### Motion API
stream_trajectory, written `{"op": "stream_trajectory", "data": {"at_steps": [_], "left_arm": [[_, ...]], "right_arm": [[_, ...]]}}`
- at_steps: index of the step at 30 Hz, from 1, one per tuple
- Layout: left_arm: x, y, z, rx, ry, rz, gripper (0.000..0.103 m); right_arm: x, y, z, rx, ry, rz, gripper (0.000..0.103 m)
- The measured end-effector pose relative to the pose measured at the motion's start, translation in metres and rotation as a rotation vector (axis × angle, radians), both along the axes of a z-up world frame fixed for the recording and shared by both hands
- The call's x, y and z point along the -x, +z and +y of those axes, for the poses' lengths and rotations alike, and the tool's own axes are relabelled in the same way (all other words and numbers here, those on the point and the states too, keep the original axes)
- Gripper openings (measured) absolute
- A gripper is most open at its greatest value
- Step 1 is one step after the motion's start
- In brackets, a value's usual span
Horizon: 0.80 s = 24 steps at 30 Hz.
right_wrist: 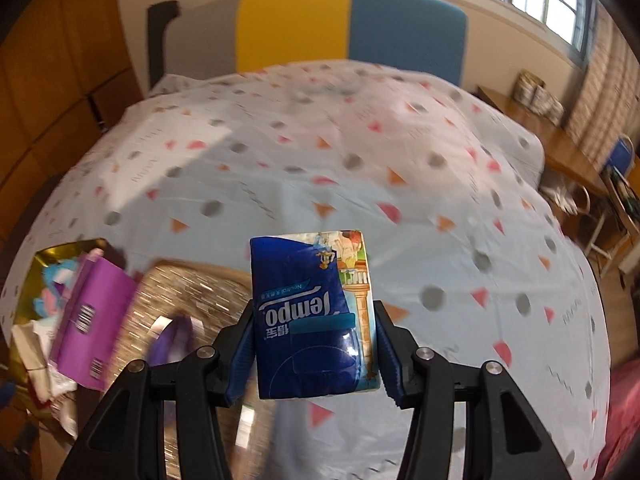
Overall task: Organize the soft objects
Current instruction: 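Carry the blue Tempo tissue pack over the gold tray with the right gripper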
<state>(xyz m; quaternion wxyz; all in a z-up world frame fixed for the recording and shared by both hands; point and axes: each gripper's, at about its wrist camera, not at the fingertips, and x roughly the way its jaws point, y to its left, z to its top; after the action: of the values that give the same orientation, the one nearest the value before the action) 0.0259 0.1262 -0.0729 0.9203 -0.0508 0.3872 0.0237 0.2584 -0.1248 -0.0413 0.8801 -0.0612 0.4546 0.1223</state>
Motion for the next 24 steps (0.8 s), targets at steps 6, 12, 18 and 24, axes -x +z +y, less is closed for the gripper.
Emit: {"op": "stream_trajectory", "data": {"at_steps": [6,12,18,24], "left_arm": [[0.002,0.0,0.002,0.0,0.005,-0.004,0.077],[0.002,0.0,0.005,0.004,0.011,-0.001,0.077],[0.006,0.0,0.015,0.017,0.038,-0.008,0.077],[0.016,0.004,0.046,0.032,0.123,-0.025,0.077]], "right_arm": [[0.002,0.022,0.037,-0.04,0.059,-0.051,0.053],[0.01,0.044,0.074,-0.09,0.141,-0.098,0.053],[0.028,0.058,0.125,-0.116,0.274,-0.132,0.053],[0.056,0.058,0.169,-0.146,0.401,-0.125,0.053]]}}
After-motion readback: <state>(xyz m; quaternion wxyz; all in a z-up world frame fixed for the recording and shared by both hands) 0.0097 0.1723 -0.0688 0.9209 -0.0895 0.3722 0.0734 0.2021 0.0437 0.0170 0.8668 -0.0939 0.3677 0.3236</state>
